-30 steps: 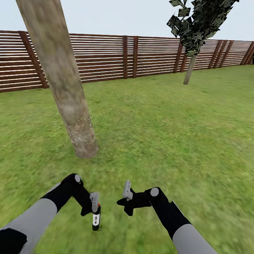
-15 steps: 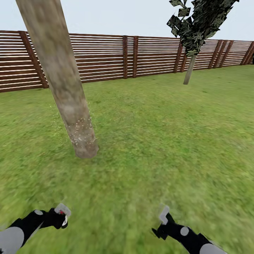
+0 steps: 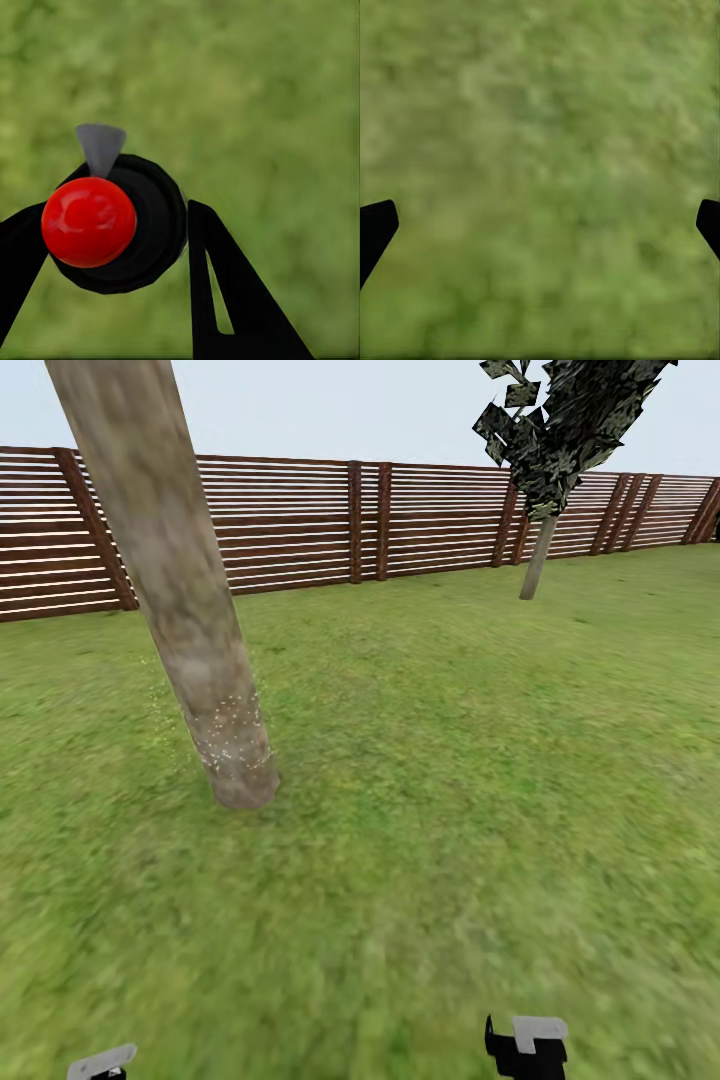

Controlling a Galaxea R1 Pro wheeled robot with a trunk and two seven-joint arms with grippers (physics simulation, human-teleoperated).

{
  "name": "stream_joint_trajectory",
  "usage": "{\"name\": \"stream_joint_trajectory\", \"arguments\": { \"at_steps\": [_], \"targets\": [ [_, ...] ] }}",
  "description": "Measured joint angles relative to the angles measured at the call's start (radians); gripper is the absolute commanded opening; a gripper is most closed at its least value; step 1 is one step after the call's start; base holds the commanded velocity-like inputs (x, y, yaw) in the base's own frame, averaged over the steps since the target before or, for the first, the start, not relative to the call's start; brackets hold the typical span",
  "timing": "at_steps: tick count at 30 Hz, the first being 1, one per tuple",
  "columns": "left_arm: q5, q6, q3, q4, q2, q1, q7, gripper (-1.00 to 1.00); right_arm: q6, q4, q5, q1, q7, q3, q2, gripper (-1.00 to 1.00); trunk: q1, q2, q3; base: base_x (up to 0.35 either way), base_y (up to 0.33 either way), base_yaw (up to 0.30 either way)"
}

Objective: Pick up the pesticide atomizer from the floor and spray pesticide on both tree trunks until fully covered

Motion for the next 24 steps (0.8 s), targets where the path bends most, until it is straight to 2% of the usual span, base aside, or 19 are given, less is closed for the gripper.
{"name": "stream_joint_trajectory", "arguments": {
  "at_steps": [6,12,18,24],
  "targets": [
    [0.0,0.001,0.001,0.003,0.0,0.0,0.001,-1.0,0.004,0.001,0.001,0.006,0.0,-0.001,0.0,1.0,0.0,0.0,0.0,0.0,0.0,0.0],
    [0.002,-0.001,0.002,0.003,0.002,0.001,0.001,-1.0,0.005,0.002,0.001,0.066,0.0,-0.001,0.0,1.0,0.0,0.0,0.0,0.0,0.0,0.0],
    [0.001,-0.003,0.001,0.004,0.013,0.001,0.001,-1.0,0.005,0.001,-0.002,0.069,0.0,-0.001,0.0,1.0,0.0,0.0,0.0,0.0,0.0,0.0],
    [0.001,-0.006,-0.003,0.001,0.007,0.001,0.001,-1.0,0.005,0.001,-0.002,0.07,0.0,-0.001,0.0,1.0,0.0,0.0,0.0,0.0,0.0,0.0]
  ]
}}
